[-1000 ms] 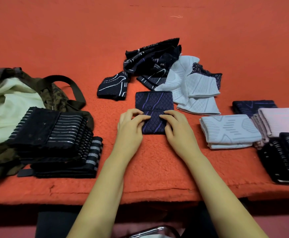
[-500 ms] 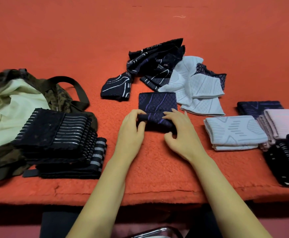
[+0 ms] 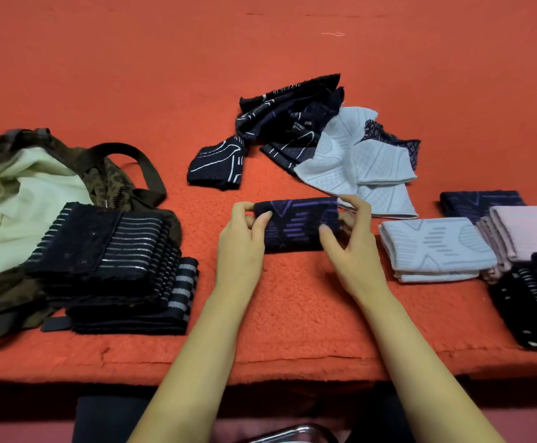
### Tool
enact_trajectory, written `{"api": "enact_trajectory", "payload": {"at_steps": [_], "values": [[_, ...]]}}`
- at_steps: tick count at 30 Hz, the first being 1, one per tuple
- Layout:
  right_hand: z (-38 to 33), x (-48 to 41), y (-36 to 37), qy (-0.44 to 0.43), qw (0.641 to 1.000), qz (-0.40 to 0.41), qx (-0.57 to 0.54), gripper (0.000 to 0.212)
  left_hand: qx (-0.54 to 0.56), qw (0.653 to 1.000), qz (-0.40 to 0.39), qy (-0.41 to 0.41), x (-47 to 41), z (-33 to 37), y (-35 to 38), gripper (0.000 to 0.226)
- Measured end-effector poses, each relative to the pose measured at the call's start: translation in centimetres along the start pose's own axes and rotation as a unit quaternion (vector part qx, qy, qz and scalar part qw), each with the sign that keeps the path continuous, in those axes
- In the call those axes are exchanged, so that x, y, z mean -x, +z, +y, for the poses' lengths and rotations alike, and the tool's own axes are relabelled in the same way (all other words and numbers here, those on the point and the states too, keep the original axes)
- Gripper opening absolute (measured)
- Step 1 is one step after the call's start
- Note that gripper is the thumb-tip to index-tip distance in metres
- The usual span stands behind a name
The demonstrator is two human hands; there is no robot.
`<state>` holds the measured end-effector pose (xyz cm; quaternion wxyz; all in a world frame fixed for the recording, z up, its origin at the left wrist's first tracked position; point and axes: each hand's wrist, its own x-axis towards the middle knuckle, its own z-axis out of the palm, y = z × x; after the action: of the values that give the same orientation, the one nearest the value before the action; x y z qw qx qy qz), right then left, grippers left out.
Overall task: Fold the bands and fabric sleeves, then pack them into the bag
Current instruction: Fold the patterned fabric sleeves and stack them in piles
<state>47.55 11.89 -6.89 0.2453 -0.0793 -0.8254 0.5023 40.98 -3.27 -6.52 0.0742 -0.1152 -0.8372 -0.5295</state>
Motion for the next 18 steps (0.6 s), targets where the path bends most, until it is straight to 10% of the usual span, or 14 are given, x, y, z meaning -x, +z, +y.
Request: {"api": "enact_trajectory", "payload": {"at_steps": [18], "values": [[0.81,-0.78,0.6,-0.009,0.981,-0.046,0.19,0.044,-0.061,0.994,-0.039,0.078,0.36,-0.49,0.45,0.054]]}}
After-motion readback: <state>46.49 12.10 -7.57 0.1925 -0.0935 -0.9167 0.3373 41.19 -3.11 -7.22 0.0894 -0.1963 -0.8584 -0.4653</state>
